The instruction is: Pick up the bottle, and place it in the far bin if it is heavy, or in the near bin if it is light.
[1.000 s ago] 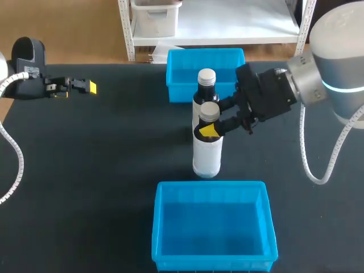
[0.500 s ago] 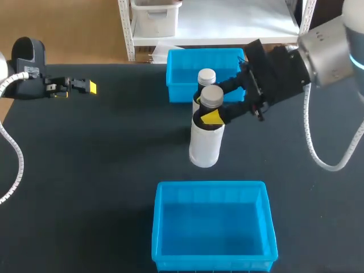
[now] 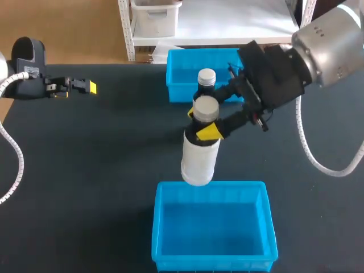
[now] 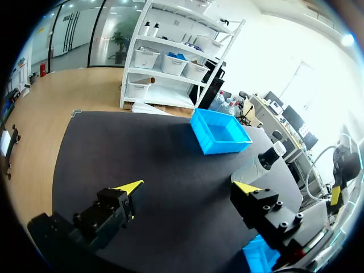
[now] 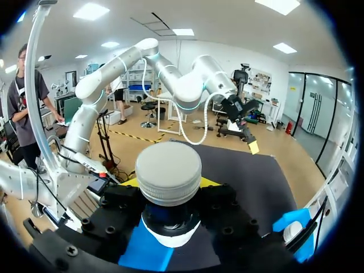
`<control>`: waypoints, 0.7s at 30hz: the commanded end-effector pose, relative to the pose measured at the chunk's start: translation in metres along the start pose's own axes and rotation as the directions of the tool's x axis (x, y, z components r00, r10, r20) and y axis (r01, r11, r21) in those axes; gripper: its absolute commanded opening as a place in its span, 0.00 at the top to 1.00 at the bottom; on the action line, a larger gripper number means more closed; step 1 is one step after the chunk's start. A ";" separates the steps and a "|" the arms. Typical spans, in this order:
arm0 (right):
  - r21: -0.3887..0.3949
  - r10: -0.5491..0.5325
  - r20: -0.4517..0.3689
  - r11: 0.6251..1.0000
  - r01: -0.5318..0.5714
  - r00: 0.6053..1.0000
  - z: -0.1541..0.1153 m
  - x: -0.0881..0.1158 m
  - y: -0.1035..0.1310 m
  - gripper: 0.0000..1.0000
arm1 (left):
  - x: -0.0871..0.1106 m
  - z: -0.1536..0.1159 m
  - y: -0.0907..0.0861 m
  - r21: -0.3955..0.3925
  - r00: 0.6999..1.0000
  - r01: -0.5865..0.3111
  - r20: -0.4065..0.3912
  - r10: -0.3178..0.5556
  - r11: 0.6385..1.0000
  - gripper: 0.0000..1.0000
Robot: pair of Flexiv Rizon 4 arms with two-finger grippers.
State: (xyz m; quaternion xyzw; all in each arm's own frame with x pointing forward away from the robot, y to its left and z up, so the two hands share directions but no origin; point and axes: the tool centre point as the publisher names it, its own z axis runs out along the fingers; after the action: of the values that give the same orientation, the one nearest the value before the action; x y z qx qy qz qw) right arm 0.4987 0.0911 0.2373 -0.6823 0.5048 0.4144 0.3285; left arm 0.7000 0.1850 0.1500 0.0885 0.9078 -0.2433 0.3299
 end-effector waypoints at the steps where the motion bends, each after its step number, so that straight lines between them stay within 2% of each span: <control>1: 0.002 0.008 -0.002 1.000 -0.008 1.000 0.003 0.002 0.017 1.00 | 0.000 0.000 0.000 0.000 1.000 0.000 0.000 0.000 1.000 0.00; 12: -0.078 0.014 0.016 0.997 -0.012 1.000 0.022 0.003 0.053 1.00 | 0.000 0.000 0.000 0.000 1.000 0.000 0.000 0.000 1.000 0.00; 21: -0.139 0.014 0.018 0.990 -0.011 1.000 0.044 0.012 0.065 1.00 | 0.000 0.000 0.000 0.000 1.000 0.000 0.000 0.000 1.000 0.00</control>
State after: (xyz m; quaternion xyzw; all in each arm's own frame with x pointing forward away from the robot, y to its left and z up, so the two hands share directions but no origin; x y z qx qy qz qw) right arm 0.4248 0.1000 0.2109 -0.6956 0.4788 0.4541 0.2840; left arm 0.7000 0.1850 0.1500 0.0885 0.9078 -0.2433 0.3299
